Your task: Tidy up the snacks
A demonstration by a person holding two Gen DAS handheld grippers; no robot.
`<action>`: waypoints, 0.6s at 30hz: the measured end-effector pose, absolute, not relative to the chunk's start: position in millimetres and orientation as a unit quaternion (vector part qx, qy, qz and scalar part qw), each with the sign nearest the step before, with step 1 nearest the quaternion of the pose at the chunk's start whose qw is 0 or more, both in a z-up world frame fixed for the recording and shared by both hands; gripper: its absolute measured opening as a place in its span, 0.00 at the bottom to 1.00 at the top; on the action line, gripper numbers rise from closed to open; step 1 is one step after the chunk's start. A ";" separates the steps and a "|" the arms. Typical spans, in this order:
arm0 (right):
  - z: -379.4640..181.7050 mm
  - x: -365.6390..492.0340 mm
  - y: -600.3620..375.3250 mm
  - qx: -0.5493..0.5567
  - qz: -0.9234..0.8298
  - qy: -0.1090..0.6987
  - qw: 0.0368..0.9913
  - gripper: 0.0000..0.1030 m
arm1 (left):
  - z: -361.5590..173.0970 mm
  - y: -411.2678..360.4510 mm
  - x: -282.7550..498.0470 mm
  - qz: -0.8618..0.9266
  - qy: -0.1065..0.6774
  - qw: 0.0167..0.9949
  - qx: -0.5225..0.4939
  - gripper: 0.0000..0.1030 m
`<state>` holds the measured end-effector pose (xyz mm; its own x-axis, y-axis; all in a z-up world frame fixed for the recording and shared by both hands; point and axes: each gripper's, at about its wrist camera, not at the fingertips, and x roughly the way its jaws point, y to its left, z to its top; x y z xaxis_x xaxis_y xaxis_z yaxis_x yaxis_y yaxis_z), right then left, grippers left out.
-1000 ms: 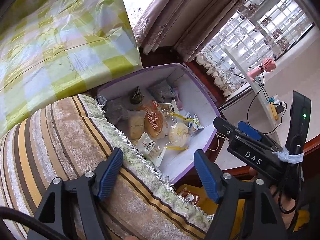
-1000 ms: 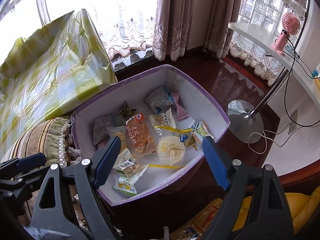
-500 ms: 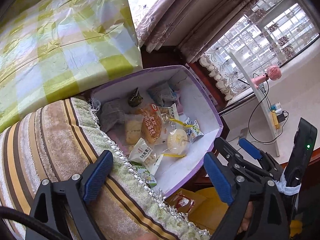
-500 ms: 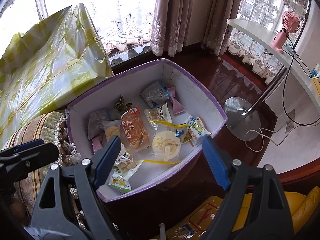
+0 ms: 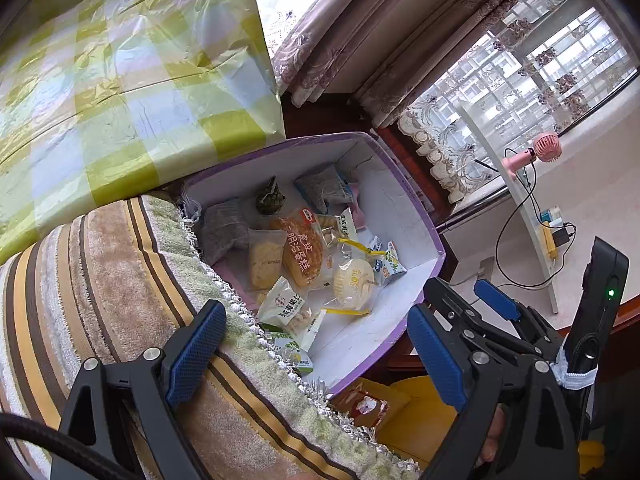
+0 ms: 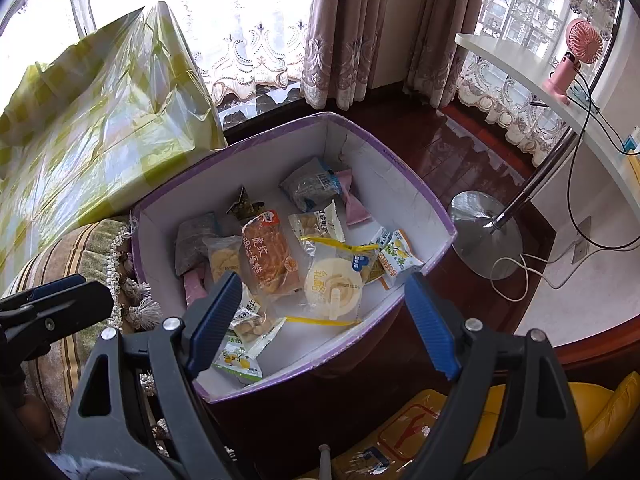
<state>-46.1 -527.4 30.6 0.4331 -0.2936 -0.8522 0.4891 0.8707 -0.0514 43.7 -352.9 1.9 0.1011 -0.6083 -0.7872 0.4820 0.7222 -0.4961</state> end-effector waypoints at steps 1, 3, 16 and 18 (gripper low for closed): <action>30.3 -46.4 -527.6 0.103 -0.233 0.479 0.840 0.83 | 2.0 -352.8 43.8 -0.368 0.560 0.740 -0.056 0.90; 30.1 -46.3 -528.2 0.103 -0.233 0.479 0.840 0.83 | 1.8 -352.9 43.7 -0.368 0.560 0.740 -0.056 0.90; 29.0 -46.4 -529.1 0.104 -0.232 0.480 0.839 0.83 | 1.8 -352.8 43.6 -0.369 0.560 0.740 -0.056 0.90; 28.8 -46.4 -529.3 0.104 -0.232 0.481 0.839 0.83 | 1.8 -352.7 43.5 -0.369 0.560 0.740 -0.056 0.90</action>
